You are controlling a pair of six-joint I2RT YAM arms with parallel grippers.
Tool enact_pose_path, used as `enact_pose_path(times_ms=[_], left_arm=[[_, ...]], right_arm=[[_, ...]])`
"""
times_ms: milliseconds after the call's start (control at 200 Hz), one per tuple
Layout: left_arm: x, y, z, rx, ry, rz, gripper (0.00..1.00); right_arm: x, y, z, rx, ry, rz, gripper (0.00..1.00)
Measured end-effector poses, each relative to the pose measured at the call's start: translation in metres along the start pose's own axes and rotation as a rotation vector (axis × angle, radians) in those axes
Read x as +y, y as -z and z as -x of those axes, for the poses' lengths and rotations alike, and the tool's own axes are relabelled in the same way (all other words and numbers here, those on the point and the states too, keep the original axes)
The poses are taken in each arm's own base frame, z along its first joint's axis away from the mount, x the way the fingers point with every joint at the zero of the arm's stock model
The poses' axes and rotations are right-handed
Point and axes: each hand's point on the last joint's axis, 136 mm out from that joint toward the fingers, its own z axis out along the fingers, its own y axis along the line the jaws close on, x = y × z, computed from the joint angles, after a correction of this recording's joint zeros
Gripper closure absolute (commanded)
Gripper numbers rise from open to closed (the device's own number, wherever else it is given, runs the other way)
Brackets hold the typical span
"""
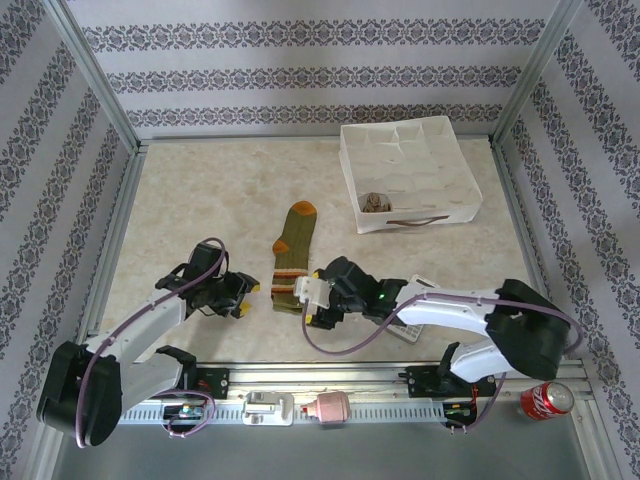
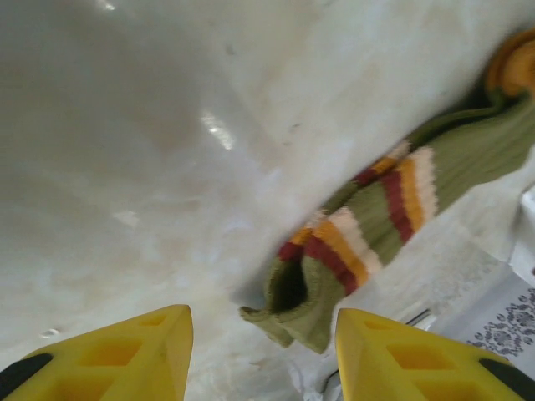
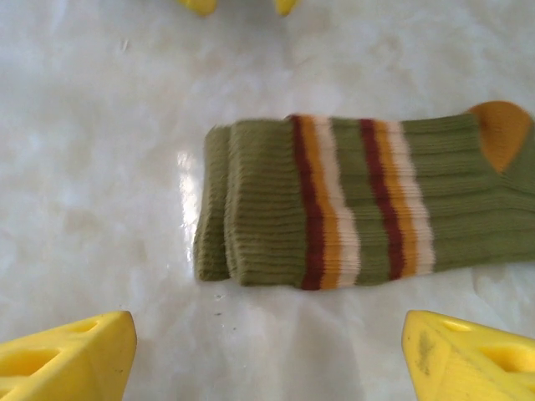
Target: Roll the socks
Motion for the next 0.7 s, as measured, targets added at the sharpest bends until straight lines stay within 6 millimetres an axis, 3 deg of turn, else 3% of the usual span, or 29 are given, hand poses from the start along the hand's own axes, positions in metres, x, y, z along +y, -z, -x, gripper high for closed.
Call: enact_pose_path(times_ms=[180,370,699], left_arm=[[0.004,-0.010,-0.002,0.042,0.004,0.033,0.52],[0.001,-0.014,-0.002,0.050,0.001,0.030,0.52],[-0.007,-0.016,-0.003,0.065,-0.008,0.007,0.52]], right_arm=[[0.009,-0.030,-0.014,0.102,0.134,-0.010,0.22],[0.001,-0.046,-0.003,0.112,0.180,-0.046,0.32],[-0.002,-0.055,0.001,0.129,0.195,-0.066,0.83]])
